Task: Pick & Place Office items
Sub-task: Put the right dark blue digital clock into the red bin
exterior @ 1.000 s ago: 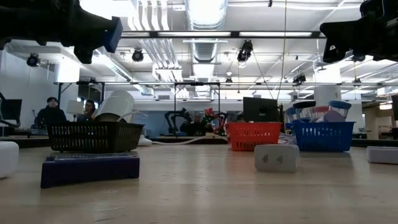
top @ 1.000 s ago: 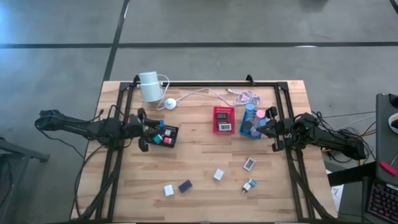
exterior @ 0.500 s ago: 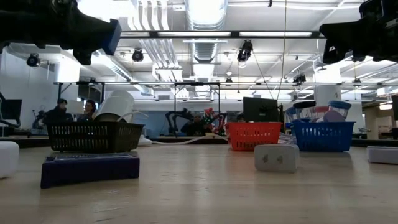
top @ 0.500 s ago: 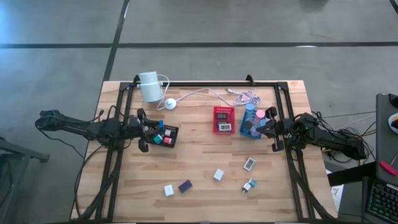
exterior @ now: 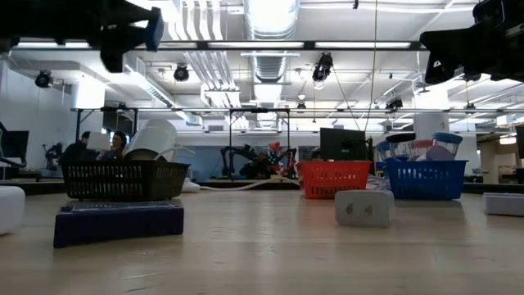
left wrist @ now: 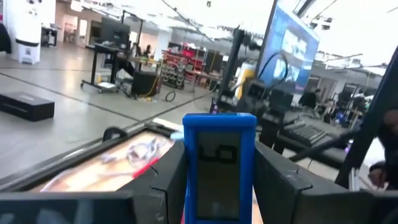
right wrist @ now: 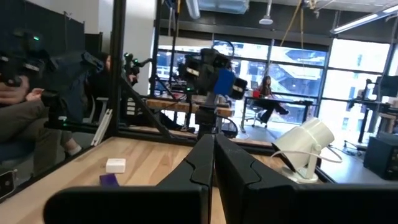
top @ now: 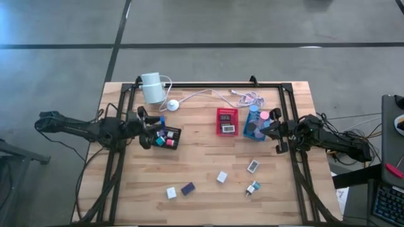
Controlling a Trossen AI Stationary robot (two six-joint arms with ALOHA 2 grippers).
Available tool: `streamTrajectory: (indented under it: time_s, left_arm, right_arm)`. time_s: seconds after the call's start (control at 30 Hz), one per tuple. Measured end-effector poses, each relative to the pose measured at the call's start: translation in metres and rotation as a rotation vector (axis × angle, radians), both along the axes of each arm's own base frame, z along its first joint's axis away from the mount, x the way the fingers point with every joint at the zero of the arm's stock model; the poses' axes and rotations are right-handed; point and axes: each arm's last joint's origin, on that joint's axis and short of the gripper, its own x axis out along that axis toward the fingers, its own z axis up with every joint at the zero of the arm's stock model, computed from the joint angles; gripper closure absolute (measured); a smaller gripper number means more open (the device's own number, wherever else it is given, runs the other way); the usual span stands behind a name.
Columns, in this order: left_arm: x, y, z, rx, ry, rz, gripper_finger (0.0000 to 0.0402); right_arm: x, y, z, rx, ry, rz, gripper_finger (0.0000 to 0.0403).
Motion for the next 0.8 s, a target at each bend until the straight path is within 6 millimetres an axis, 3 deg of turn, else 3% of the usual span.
streamTrajectory:
  time_s: [0.2, 0.47, 0.67, 0.8]
  left_arm:
    - [0.026, -0.001, 0.041, 0.031, 0.045, 0.044, 0.0256]
    - [0.098, 0.003, 0.088, 0.141, 0.235, 0.096, 0.0256]
    - [0.162, 0.017, 0.092, 0.193, 0.388, 0.090, 0.0256]
    - [0.201, 0.034, 0.072, 0.152, 0.493, 0.085, 0.0256]
  right_arm:
    - [0.000, -0.001, 0.000, 0.005, -0.004, -0.025, 0.0394]
    - [0.000, -0.001, 0.000, 0.005, -0.004, -0.027, 0.0394]
    - [0.000, -0.001, 0.000, 0.005, -0.003, -0.027, 0.0394]
    - [0.000, -0.001, 0.000, 0.005, -0.003, -0.027, 0.0394]
